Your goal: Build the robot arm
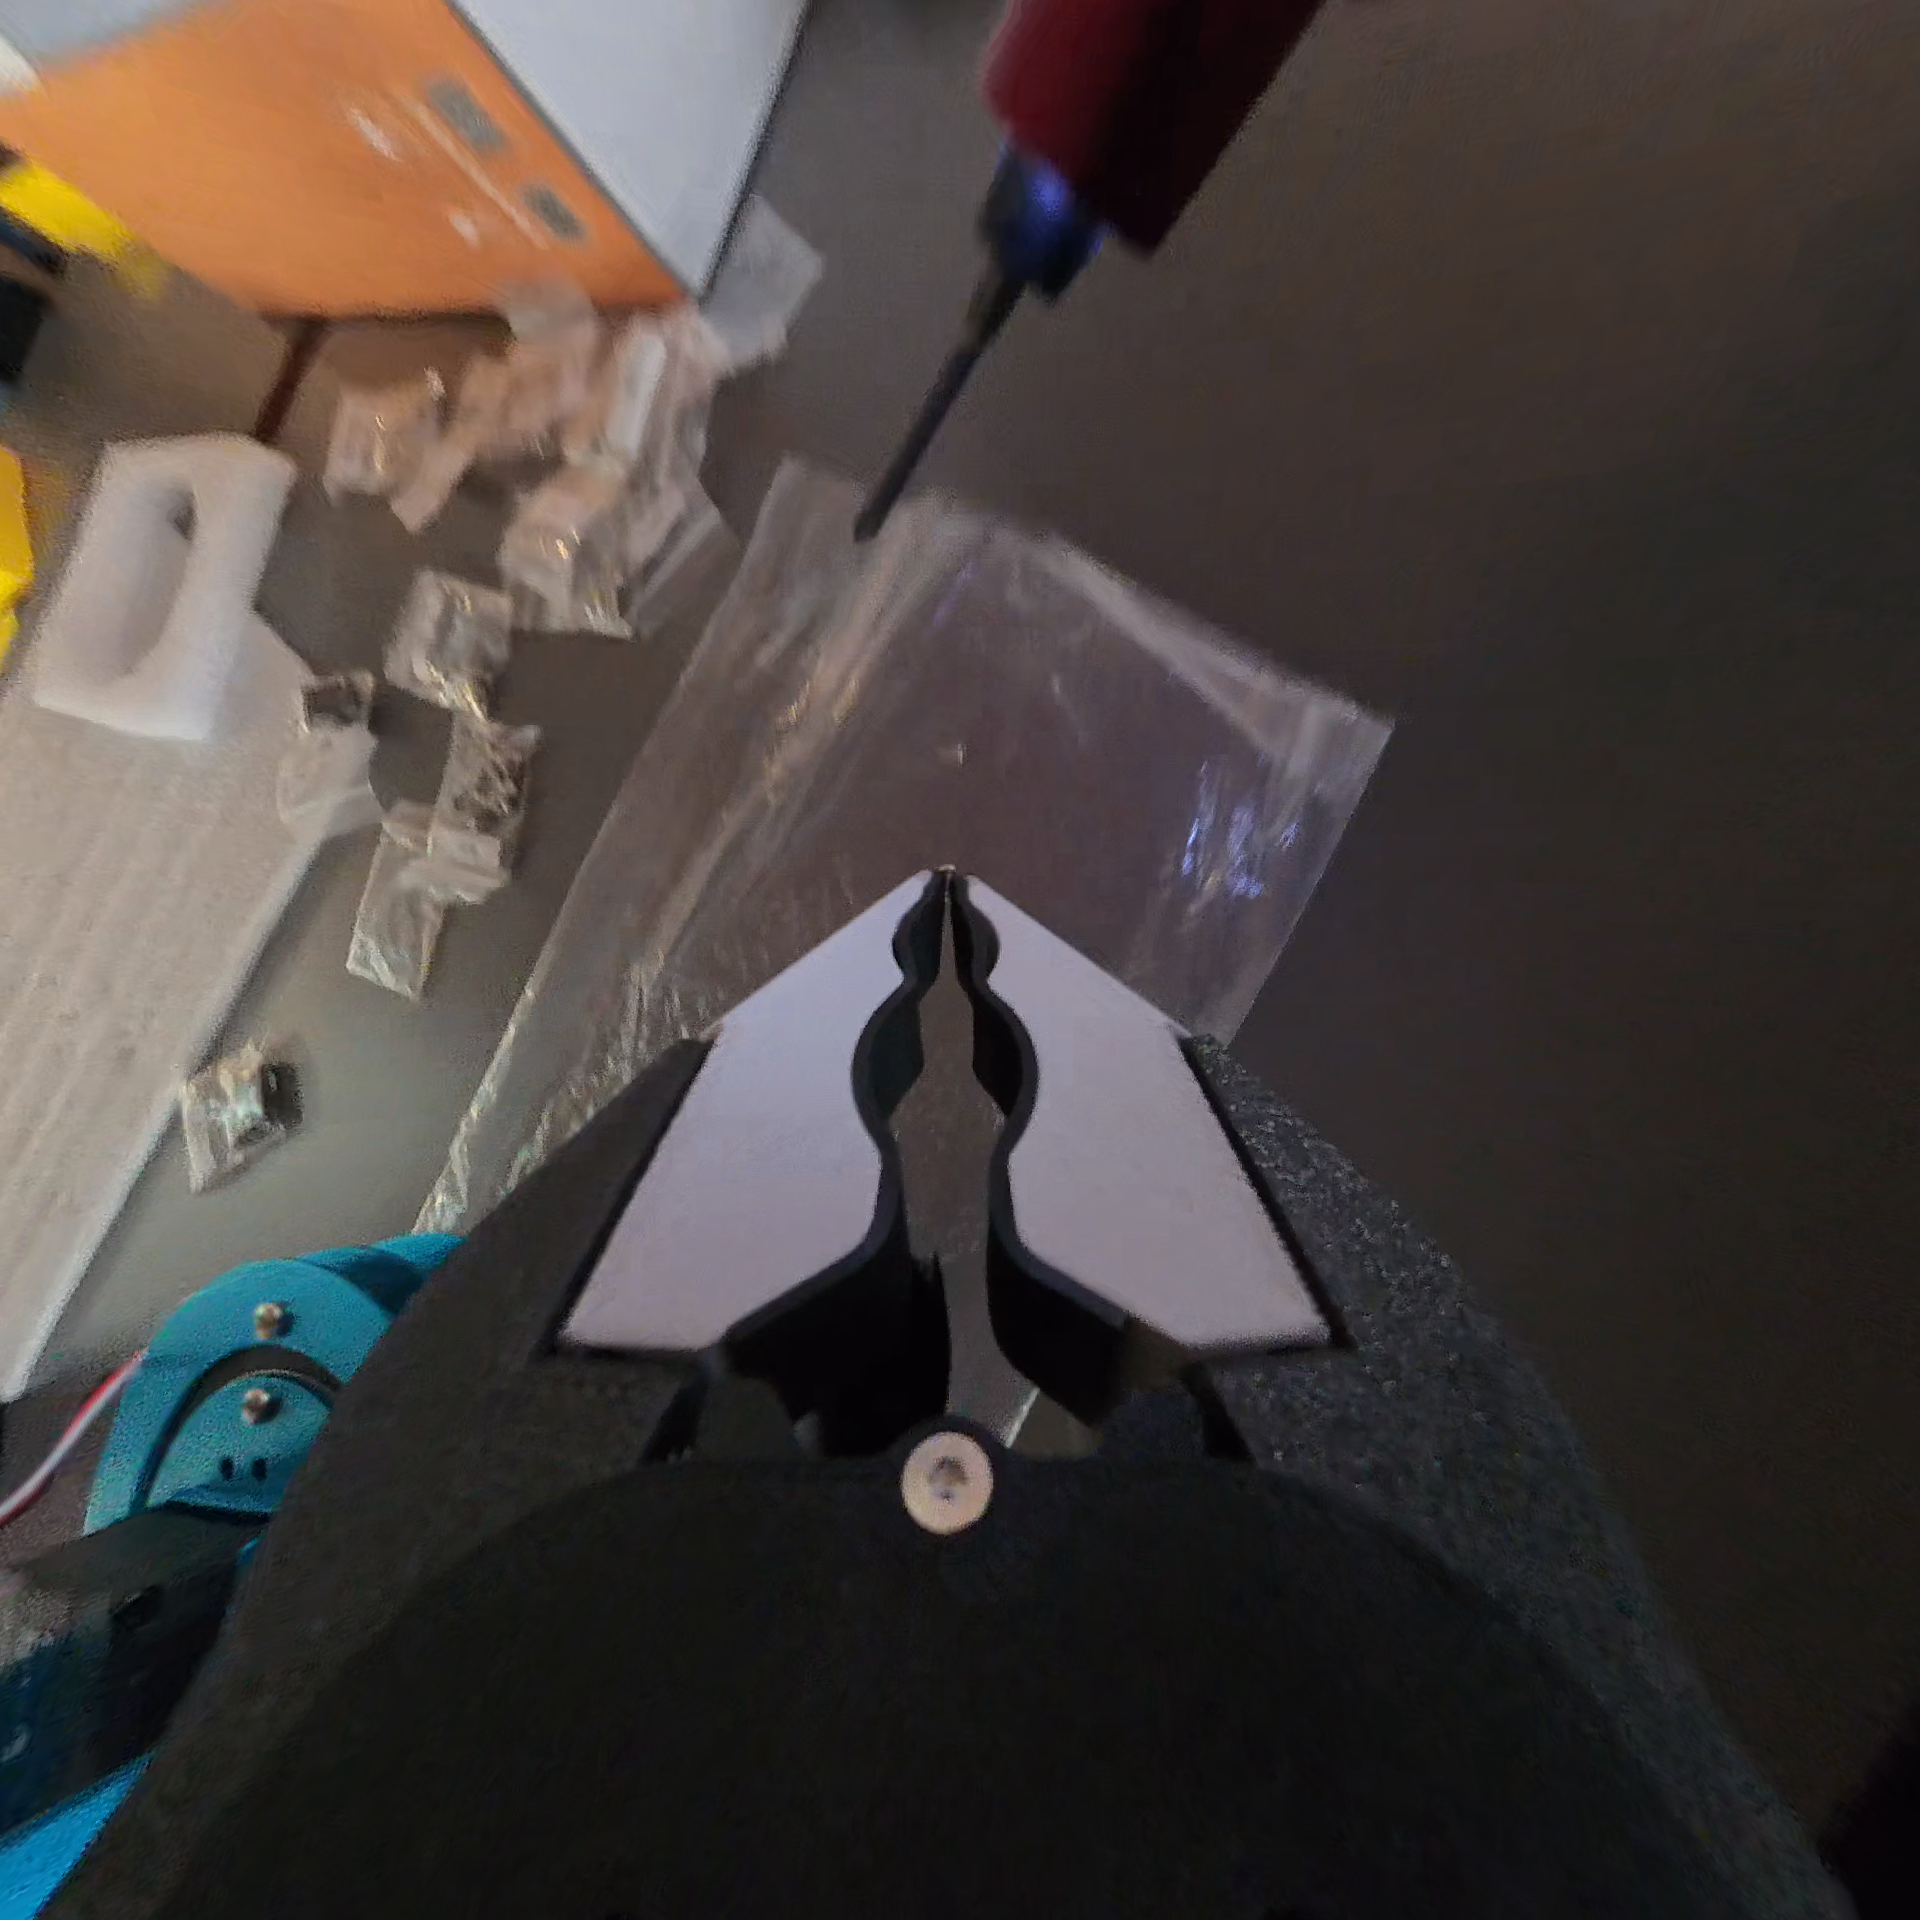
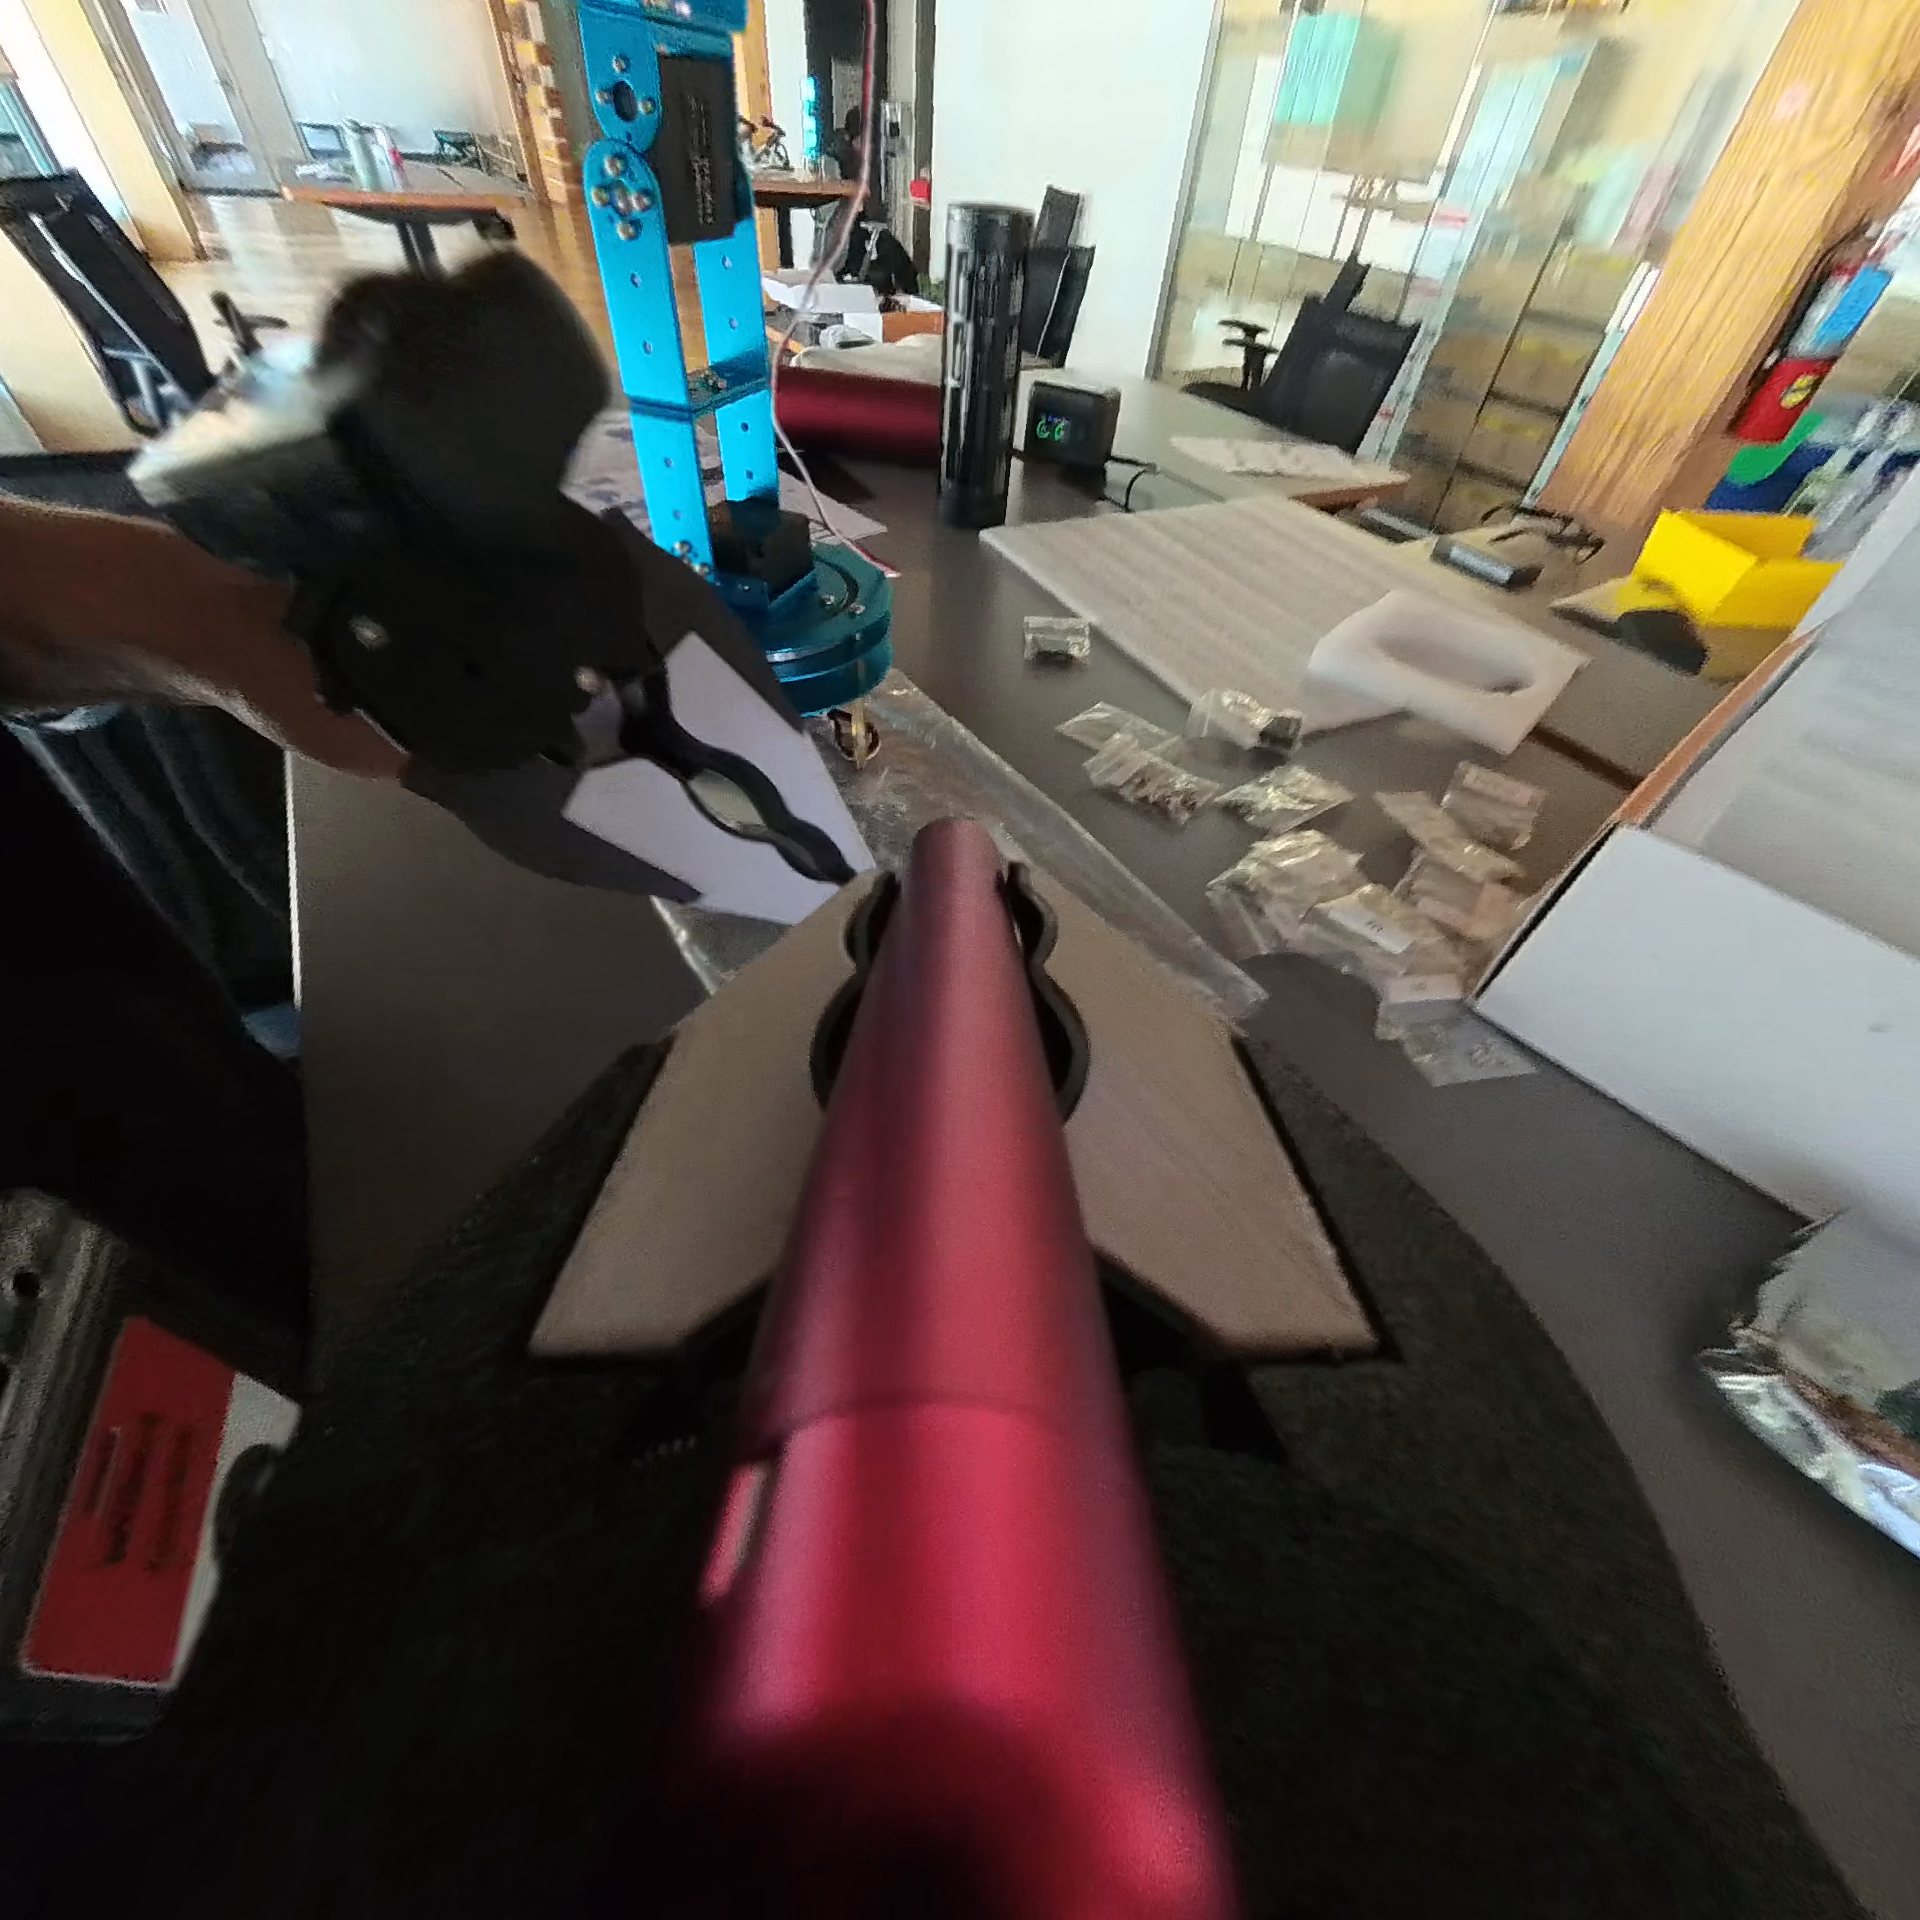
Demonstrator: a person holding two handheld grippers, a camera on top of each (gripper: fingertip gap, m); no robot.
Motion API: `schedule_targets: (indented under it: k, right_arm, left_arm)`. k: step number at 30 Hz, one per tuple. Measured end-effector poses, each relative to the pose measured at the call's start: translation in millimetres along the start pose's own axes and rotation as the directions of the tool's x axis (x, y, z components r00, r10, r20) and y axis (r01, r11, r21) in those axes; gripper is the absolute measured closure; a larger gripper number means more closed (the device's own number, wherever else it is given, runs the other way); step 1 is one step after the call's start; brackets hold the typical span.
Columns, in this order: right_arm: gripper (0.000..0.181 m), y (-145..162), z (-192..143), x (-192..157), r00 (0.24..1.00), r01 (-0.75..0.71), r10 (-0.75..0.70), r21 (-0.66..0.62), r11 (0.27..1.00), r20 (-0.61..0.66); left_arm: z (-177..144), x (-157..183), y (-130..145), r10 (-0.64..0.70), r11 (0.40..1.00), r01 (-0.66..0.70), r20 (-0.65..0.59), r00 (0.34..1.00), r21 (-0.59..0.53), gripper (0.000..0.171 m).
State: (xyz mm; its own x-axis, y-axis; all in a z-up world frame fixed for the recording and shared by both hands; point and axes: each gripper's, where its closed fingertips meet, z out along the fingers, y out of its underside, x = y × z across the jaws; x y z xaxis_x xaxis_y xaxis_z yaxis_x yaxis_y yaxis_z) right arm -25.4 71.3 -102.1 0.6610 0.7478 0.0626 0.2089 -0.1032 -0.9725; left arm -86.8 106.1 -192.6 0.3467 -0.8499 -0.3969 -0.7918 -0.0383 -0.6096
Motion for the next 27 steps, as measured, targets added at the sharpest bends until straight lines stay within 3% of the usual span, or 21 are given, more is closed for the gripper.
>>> schedule_targets:
  k: [5,10,15,27]
  right_arm:
    - [0.160,-14.3,-2.4,1.1,1.000,-0.015,0.014,0.035,0.999,0.021]
    - [0.158,-52.0,-4.1,-15.7,0.994,-0.075,0.068,0.082,0.994,0.091]
    - [0.160,-72.0,2.4,-30.4,0.992,-0.075,0.067,0.077,0.994,0.105]
    - [0.159,-88.7,11.6,-46.4,0.995,-0.045,0.036,0.095,0.994,0.090]
  left_arm:
    - [-33.1,-18.2,-36.4,-0.054,0.967,0.032,0.084,0.995,0.254,0.171]
    - [-66.6,-42.9,-47.9,-0.073,0.930,-0.002,0.190,0.979,0.369,0.171]
    - [-97.0,-50.7,-58.5,0.028,0.880,-0.163,0.293,0.956,0.446,0.171]
    - [-120.2,-48.3,-60.1,0.099,0.845,-0.245,0.311,0.945,0.475,0.171]
